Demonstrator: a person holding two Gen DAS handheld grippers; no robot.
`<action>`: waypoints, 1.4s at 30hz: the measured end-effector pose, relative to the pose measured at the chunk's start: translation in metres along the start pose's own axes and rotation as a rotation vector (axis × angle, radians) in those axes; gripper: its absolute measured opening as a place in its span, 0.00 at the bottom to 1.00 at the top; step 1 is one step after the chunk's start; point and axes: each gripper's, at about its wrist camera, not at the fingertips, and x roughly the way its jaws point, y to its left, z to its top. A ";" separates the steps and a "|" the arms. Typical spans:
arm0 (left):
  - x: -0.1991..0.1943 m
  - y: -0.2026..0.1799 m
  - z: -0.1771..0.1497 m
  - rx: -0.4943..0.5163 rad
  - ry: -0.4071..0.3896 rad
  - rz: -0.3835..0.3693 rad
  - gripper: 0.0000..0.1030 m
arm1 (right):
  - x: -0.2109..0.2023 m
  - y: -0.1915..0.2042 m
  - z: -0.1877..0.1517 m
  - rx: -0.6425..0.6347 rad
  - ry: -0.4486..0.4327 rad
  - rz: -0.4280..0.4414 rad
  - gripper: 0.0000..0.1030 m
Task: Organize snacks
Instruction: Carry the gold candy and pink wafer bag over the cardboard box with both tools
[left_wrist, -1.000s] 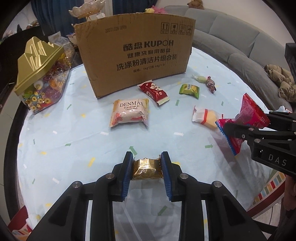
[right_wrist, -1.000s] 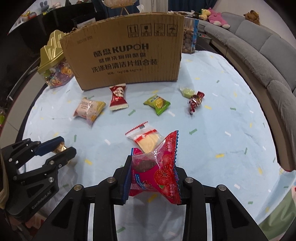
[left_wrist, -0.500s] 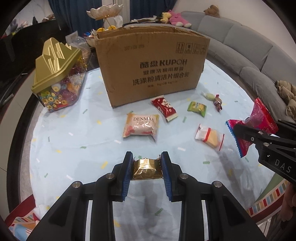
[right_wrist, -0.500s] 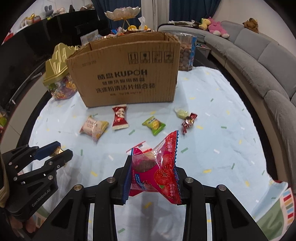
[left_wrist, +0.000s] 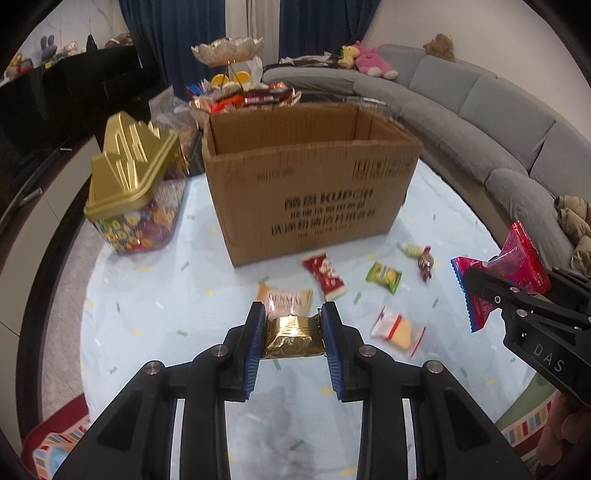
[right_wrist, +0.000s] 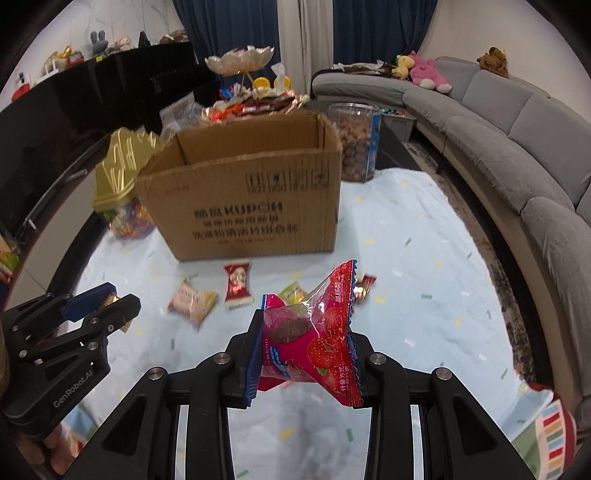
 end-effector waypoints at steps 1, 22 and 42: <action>-0.002 -0.001 0.006 -0.003 -0.007 0.005 0.30 | -0.001 -0.001 0.003 0.002 -0.005 0.001 0.34; -0.017 -0.009 0.078 -0.032 -0.100 0.047 0.30 | -0.024 -0.003 0.073 -0.036 -0.136 0.001 0.34; 0.000 0.022 0.143 -0.074 -0.152 0.077 0.30 | -0.005 0.014 0.145 -0.083 -0.194 0.006 0.34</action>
